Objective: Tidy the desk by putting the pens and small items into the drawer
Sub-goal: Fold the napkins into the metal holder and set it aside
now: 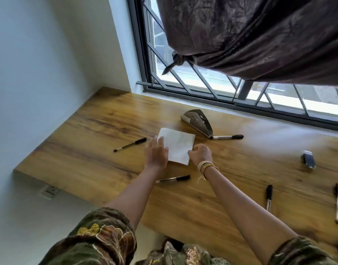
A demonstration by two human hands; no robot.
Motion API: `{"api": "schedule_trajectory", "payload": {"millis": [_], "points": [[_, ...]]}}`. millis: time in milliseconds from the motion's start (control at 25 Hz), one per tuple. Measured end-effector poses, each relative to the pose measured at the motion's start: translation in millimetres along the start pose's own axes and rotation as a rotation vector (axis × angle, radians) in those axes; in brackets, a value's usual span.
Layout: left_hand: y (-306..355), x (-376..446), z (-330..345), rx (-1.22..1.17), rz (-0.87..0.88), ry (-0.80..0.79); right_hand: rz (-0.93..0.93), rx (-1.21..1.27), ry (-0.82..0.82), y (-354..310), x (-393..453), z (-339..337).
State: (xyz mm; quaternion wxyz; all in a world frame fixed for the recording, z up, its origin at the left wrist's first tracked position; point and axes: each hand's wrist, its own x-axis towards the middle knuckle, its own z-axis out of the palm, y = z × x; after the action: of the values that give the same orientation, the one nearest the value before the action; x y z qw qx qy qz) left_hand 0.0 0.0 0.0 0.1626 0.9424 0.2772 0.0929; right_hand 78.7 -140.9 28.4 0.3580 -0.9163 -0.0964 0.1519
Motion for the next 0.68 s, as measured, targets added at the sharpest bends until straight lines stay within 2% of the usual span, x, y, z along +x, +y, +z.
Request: {"api": "schedule_trajectory", "payload": {"millis": [200, 320, 440, 560, 680], "points": [[-36, 18, 9, 0.078, 0.028, -0.103, 0.09, -0.314, 0.062, -33, 9, 28], [-41, 16, 14, 0.088, 0.077, -0.07, 0.124, -0.423, 0.067, -40, 13, 34], [-43, 16, 17, 0.081, 0.077, -0.055, 0.193, -0.311, 0.055, -46, 19, 41], [-46, 15, 20, 0.067, 0.082, -0.042, 0.283, -0.075, 0.073, -46, 24, 44], [-46, 15, 21, 0.05, 0.079, -0.025, 0.264, 0.049, 0.056, -41, 28, 42]]}}
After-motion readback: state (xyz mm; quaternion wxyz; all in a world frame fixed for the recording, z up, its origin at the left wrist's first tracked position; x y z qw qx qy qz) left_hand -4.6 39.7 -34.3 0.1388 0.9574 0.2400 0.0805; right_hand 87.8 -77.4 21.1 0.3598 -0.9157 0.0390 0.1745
